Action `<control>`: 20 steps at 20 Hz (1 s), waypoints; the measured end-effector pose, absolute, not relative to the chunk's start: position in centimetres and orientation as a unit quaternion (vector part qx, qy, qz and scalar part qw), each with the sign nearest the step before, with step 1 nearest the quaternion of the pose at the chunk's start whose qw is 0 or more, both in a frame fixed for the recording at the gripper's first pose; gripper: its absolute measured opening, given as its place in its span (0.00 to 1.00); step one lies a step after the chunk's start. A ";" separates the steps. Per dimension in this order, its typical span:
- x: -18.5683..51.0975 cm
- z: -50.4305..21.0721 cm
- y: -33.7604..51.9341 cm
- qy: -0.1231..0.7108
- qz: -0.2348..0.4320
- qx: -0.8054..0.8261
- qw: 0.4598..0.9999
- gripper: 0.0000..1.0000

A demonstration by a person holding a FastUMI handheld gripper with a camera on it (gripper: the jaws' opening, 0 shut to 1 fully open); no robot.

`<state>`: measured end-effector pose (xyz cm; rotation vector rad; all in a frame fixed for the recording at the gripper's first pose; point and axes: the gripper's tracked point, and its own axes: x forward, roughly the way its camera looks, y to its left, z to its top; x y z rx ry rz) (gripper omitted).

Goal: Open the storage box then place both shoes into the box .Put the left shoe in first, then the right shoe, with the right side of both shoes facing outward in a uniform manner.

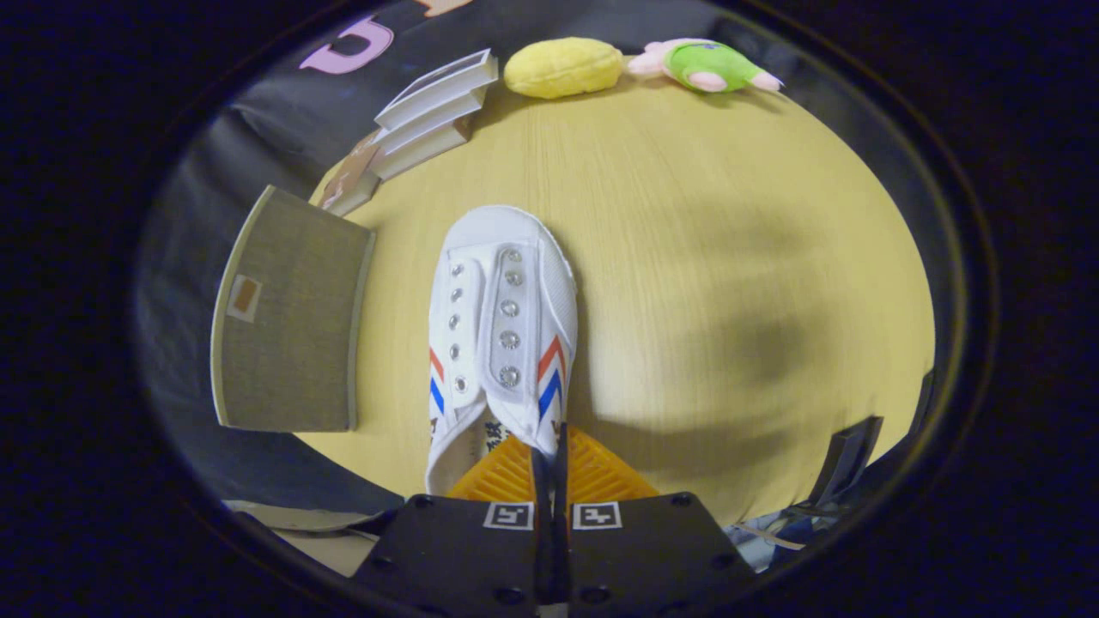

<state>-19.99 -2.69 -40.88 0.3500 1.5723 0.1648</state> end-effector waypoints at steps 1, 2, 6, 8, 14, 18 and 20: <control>-19.8 -40.5 -2.7 0.693 0.071 0.171 0.697 0.03; -20.0 -40.2 -2.6 0.688 0.068 0.183 0.699 0.03; -20.2 -39.2 -2.1 0.688 0.072 0.215 0.690 0.03; -19.9 -39.0 -2.2 0.684 0.065 0.213 0.694 0.03; -17.8 -36.4 -1.9 0.653 0.093 0.265 0.703 0.03; -15.1 -33.5 -0.7 0.627 0.122 0.294 0.711 0.03; -15.1 -32.9 -0.6 0.627 0.129 0.282 0.715 0.03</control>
